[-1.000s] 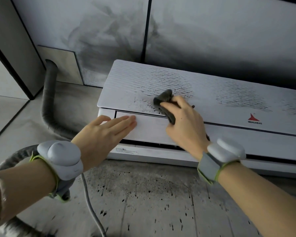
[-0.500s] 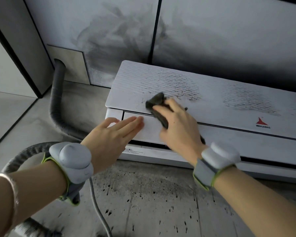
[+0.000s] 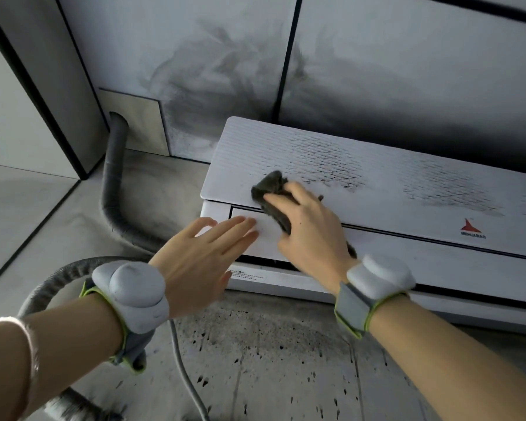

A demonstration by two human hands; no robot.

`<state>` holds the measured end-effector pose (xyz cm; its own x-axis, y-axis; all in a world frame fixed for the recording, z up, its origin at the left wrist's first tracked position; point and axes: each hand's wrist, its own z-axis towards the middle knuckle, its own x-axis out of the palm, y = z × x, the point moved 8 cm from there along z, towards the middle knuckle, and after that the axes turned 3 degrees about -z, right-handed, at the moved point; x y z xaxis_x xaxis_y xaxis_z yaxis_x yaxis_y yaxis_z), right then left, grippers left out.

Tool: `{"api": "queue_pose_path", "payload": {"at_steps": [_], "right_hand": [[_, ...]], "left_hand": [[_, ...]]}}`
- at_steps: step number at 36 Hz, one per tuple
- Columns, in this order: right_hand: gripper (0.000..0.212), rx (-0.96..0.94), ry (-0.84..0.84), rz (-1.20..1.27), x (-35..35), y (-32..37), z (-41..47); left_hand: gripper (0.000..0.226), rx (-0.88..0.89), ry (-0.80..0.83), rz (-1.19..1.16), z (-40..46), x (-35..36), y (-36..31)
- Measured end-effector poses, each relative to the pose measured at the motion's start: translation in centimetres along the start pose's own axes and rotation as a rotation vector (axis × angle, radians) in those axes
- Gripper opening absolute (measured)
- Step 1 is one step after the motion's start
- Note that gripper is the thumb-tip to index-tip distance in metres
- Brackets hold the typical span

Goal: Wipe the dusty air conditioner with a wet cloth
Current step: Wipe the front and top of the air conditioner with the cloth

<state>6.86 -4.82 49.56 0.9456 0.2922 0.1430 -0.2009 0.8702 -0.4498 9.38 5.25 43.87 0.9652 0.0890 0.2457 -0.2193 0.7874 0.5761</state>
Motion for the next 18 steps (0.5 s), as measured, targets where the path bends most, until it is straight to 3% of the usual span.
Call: {"api": "queue_pose_path", "payload": {"at_steps": [4,13,18], "right_hand": [[0.060,-0.051,-0.034,0.034,0.5,1.0,-0.9],[0.053,0.087,0.022,0.020,0.9,2.0,3.5],[0.049,-0.036,-0.042,0.093,1.6,3.9,0.7]], "left_hand": [[0.078,-0.028,0.016,-0.003,-1.0,0.5,0.4],[0.079,-0.011,0.017,-0.015,-1.5,0.3,0.4],[0.088,0.001,0.030,-0.042,-1.6,-0.1,0.7]]}}
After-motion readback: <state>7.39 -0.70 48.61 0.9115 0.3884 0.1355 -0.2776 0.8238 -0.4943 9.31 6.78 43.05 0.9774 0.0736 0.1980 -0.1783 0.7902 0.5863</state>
